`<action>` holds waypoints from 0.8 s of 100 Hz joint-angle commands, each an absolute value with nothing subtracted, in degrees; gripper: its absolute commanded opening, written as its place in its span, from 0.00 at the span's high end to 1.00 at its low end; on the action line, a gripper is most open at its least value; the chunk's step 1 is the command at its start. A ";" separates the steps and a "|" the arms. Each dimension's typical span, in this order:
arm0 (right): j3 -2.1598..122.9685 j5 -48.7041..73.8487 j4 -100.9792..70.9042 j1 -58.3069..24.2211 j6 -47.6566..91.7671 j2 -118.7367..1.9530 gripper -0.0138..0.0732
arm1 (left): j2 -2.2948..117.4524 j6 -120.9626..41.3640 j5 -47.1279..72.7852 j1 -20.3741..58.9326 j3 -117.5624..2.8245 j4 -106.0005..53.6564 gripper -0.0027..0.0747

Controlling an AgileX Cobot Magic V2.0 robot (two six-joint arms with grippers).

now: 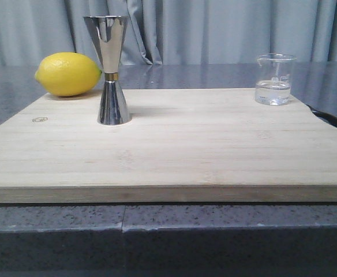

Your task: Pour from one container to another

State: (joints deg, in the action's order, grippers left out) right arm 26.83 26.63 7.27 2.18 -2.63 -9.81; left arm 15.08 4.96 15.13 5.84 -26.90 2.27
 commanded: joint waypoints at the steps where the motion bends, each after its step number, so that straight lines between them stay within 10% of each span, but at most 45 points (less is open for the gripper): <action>1: 30.34 22.68 8.12 2.43 -1.62 -12.70 0.92 | 18.62 5.28 10.68 5.80 -30.00 2.50 0.99; 80: 30.26 21.59 7.57 2.43 -2.00 -12.81 0.87 | 20.85 5.28 7.77 5.80 -29.89 2.40 0.98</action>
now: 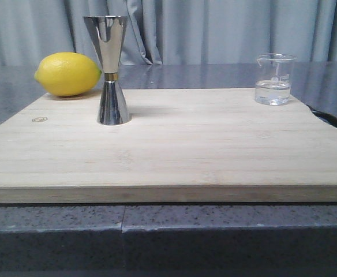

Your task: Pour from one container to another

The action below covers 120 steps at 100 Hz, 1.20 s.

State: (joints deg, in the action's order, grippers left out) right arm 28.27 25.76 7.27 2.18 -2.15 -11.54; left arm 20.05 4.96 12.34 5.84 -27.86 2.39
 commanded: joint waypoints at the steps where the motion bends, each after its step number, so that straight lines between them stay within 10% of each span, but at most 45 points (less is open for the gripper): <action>1: 30.26 21.59 7.57 2.43 -2.11 -12.81 0.86 | 20.85 5.28 7.77 5.80 -29.89 2.40 0.98; 21: 30.26 21.27 8.16 2.43 -2.24 -12.81 0.35 | 20.85 5.28 7.77 5.56 -29.89 2.40 0.40; 33: 30.26 21.27 8.16 2.43 -2.24 -12.81 0.24 | 20.85 5.28 7.54 5.56 -29.89 2.40 0.18; 120: 30.72 25.31 6.45 2.43 -2.48 -13.65 0.24 | 22.87 3.67 17.69 5.56 -35.36 2.12 0.26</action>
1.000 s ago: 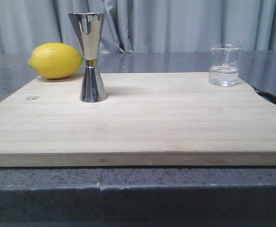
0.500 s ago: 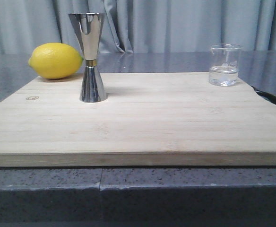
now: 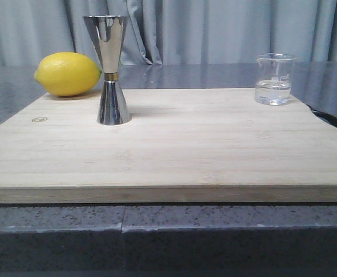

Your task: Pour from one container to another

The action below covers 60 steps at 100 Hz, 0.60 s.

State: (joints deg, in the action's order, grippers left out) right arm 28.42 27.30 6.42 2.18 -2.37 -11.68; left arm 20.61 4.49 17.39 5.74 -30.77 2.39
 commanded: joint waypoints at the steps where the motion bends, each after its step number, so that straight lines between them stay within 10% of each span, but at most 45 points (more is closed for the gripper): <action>1: 30.83 25.56 6.45 2.43 -2.48 -13.74 0.24 | 22.87 3.57 17.69 5.56 -35.62 2.12 0.26; 60: 35.94 31.62 5.27 2.43 -2.48 -21.88 0.15 | 48.77 -44.67 39.19 5.70 -45.40 -38.95 0.26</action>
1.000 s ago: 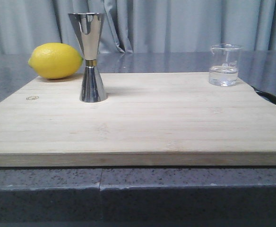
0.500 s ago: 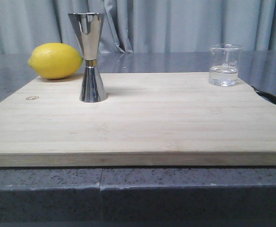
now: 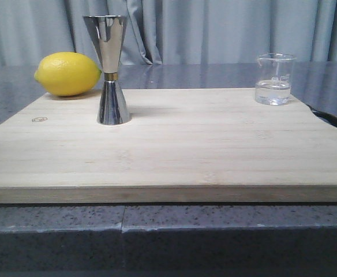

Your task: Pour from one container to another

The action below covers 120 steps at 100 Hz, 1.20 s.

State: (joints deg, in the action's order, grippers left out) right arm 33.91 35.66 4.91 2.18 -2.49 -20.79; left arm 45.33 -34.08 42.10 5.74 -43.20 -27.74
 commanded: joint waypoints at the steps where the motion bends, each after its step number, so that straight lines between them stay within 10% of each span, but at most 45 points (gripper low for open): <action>1: 35.94 31.62 5.27 2.43 -2.48 -21.98 0.15 | 49.08 -46.32 39.19 5.70 -45.40 -40.58 0.26; 43: 35.94 31.62 5.27 2.43 -2.48 -21.98 0.15 | 66.53 -91.18 50.13 5.70 -45.40 -76.31 0.26; 120: 35.94 31.62 5.27 2.43 -2.48 -21.98 0.15 | 87.71 -121.82 70.88 5.70 -45.40 -99.58 0.26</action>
State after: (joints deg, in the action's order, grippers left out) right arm 33.91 35.66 4.91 2.18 -2.59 -21.00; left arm 88.12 -119.56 65.66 5.74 -43.75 -93.97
